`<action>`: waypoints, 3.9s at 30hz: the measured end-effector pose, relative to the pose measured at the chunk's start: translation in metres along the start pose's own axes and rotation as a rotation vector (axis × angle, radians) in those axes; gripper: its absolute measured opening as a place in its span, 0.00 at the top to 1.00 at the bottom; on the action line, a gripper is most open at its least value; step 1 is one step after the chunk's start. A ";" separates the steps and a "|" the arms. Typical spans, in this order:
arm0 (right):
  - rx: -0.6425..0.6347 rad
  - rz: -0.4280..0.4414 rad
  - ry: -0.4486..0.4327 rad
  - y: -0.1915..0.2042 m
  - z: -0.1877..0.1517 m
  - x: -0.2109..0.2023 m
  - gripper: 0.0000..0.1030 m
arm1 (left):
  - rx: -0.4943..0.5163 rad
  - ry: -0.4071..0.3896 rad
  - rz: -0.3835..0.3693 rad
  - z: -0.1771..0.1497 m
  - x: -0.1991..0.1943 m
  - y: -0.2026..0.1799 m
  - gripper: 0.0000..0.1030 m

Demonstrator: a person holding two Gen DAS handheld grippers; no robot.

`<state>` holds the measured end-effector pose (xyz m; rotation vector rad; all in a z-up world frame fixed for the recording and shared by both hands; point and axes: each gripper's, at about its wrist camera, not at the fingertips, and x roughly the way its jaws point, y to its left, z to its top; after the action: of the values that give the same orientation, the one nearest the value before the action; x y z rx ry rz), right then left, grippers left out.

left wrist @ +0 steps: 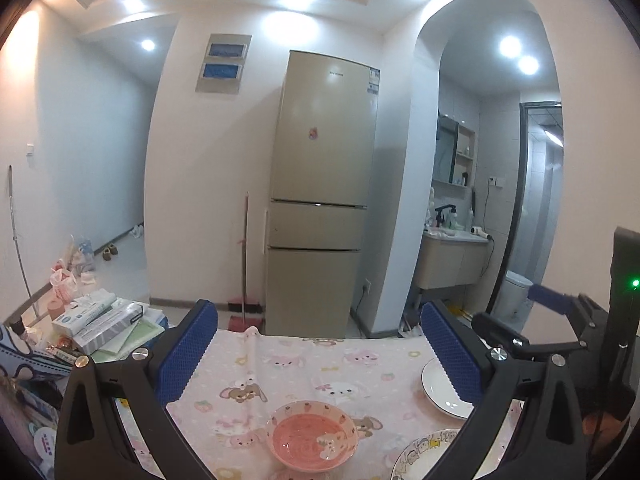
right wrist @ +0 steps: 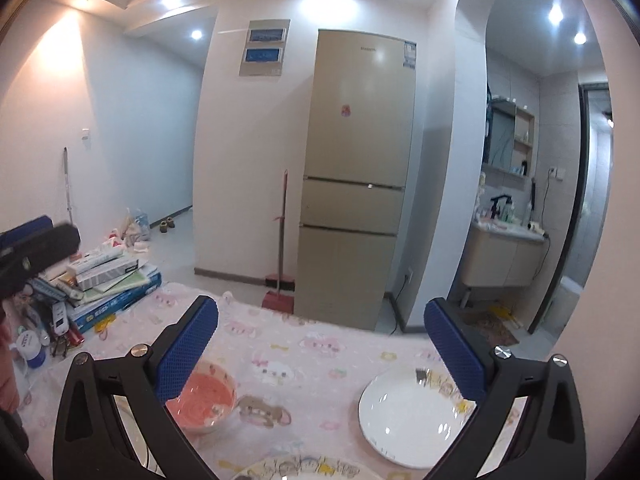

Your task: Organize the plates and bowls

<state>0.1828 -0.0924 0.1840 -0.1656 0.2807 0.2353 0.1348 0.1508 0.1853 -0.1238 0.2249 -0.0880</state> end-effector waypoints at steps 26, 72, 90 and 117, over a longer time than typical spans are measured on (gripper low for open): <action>0.253 0.252 0.550 0.011 -0.061 0.150 0.16 | -0.143 0.469 0.120 -0.060 0.159 0.065 0.00; 0.302 0.444 0.986 0.068 -0.155 0.220 0.60 | -0.185 1.067 -0.138 -0.174 0.232 0.073 0.60; 0.321 0.404 0.986 0.077 -0.163 0.220 0.84 | -0.030 1.122 -0.121 -0.192 0.237 0.044 0.67; 0.335 0.404 0.988 0.071 -0.161 0.221 0.83 | -0.143 1.132 -0.205 -0.192 0.236 0.060 0.75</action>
<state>0.3301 -0.0099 -0.0421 0.1268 1.3338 0.4934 0.3245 0.1649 -0.0597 -0.2301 1.3514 -0.3440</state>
